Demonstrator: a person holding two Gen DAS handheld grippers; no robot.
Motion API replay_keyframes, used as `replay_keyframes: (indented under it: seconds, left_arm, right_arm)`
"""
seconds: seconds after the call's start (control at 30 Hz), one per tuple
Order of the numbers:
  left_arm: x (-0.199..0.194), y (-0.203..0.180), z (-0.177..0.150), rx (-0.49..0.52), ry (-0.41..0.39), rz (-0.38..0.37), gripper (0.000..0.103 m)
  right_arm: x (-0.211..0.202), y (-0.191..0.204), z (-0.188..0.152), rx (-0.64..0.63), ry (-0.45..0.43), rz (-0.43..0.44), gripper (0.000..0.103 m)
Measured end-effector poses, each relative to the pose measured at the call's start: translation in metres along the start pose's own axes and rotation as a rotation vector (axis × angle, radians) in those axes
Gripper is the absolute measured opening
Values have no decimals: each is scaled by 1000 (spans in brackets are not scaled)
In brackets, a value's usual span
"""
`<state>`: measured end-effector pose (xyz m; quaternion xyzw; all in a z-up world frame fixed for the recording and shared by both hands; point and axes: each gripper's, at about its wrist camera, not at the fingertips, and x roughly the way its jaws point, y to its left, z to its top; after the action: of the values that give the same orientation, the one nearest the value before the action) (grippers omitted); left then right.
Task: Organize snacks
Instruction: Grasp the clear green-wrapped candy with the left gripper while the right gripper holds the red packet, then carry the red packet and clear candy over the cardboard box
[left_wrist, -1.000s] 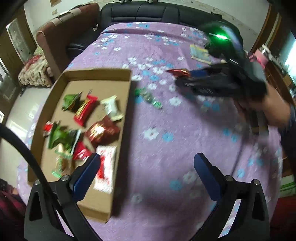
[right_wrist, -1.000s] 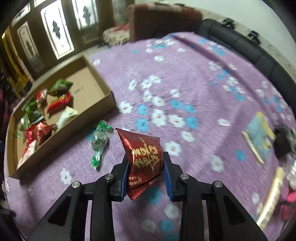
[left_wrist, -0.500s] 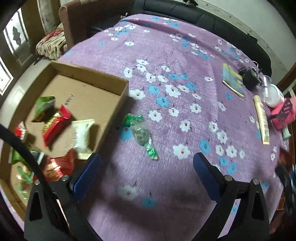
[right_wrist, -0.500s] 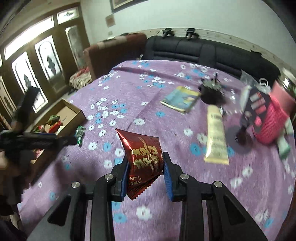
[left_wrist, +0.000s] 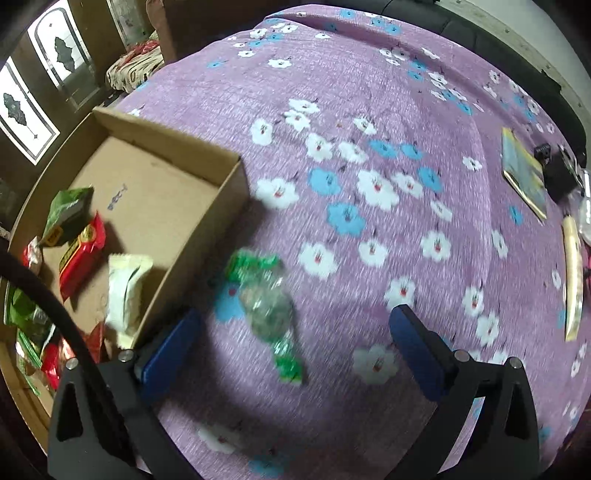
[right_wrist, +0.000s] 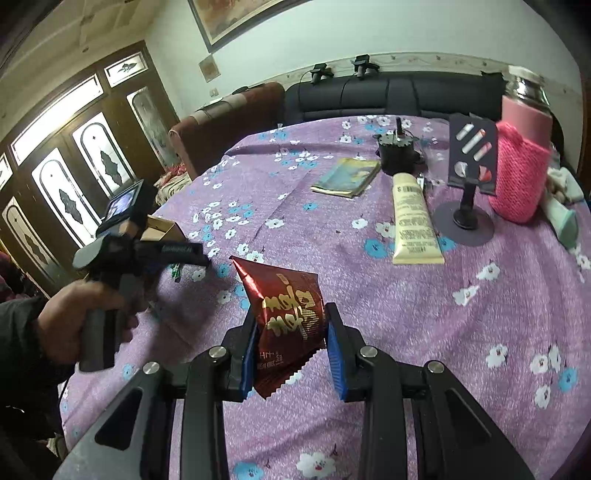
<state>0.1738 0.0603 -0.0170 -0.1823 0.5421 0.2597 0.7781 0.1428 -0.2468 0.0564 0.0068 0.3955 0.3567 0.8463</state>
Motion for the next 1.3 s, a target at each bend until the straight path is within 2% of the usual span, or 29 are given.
replay_keyframes:
  seconds: [0.1, 0.17, 0.2, 0.23, 0.37, 0.43, 0.47, 0.77, 1.0, 1.2, 1.3]
  left_arm:
    - [1, 1, 1, 5, -7, -5, 101]
    - [-3, 0, 1, 17, -26, -3, 91]
    - [-5, -1, 2, 23, -35, -4, 73]
    - [-9, -1, 4, 26, -50, 8, 47]
    - [-8, -4, 6, 40, -47, -13, 38]
    - [-10, -4, 4, 44, -54, -32, 24]
    - [-11, -4, 4, 50, -58, -39, 22]
    - [-23, 9, -12, 80, -102, -151, 21]
    - [-58, 1, -27, 167, -157, -234, 21]
    - [-90, 10, -54, 233, -135, -272, 21]
    - [-107, 27, -72, 241, -136, -270, 21]
  right_arm:
    - [-4, -1, -2, 5, -3, 5, 32]
    - [-5, 0, -2, 11, -9, 15, 32]
    - [-6, 1, -2, 11, -12, 17, 32]
    - [-6, 1, -2, 12, -14, 20, 32]
    - [-9, 4, -2, 16, -24, 36, 32]
    - [-10, 6, -1, 17, -30, 41, 32]
    - [-11, 6, -1, 19, -32, 43, 32]
    - [-14, 10, -1, 25, -42, 55, 32]
    - [-12, 23, 3, 0, -39, 59, 32]
    - [-1, 42, 2, -74, 23, 8, 32]
    - [4, 54, 0, -105, 57, 18, 32]
